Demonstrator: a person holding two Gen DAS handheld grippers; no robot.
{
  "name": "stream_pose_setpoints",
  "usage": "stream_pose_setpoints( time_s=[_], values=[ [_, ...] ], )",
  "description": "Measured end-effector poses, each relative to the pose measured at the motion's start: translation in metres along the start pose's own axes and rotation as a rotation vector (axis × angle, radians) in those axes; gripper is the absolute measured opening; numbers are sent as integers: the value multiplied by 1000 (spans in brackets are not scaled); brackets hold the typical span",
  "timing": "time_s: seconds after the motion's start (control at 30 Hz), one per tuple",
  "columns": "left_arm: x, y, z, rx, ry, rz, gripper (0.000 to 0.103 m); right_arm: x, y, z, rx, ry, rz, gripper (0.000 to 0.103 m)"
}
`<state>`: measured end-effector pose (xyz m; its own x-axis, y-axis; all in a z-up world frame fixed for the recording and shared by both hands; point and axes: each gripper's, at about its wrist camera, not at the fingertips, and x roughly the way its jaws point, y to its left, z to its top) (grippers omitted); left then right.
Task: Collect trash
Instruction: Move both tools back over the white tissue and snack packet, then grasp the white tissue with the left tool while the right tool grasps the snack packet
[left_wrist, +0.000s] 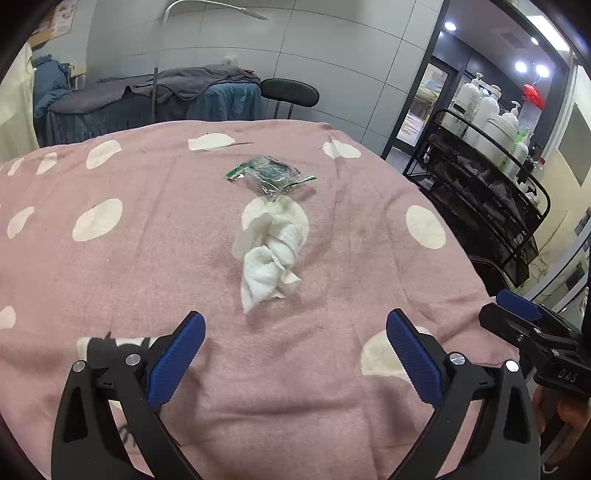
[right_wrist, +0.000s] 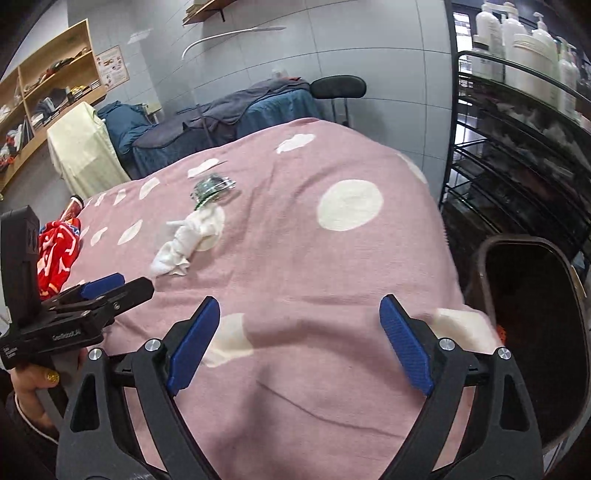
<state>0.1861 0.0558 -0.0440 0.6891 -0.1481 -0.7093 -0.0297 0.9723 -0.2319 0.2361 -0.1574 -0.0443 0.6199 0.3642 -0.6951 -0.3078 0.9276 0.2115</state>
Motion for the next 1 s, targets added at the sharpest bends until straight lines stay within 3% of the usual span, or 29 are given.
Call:
stream_pose_setpoints(
  time_s=[0.2, 0.5, 0.7, 0.87, 1.0],
  values=[
    [16, 13, 16, 22, 16, 40, 96, 11, 11, 1, -11, 26, 7, 88],
    [50, 11, 42, 41, 62, 70, 85, 17, 8, 4, -2, 35, -9, 89],
    [65, 10, 48, 58, 96, 98, 65, 18, 11, 4, -12, 41, -12, 89],
    [58, 16, 44, 35, 99, 51, 32, 22, 13, 6, -18, 47, -12, 89],
    [45, 20, 39, -4, 81, 22, 27, 23, 16, 7, -28, 51, -9, 89]
  ],
)
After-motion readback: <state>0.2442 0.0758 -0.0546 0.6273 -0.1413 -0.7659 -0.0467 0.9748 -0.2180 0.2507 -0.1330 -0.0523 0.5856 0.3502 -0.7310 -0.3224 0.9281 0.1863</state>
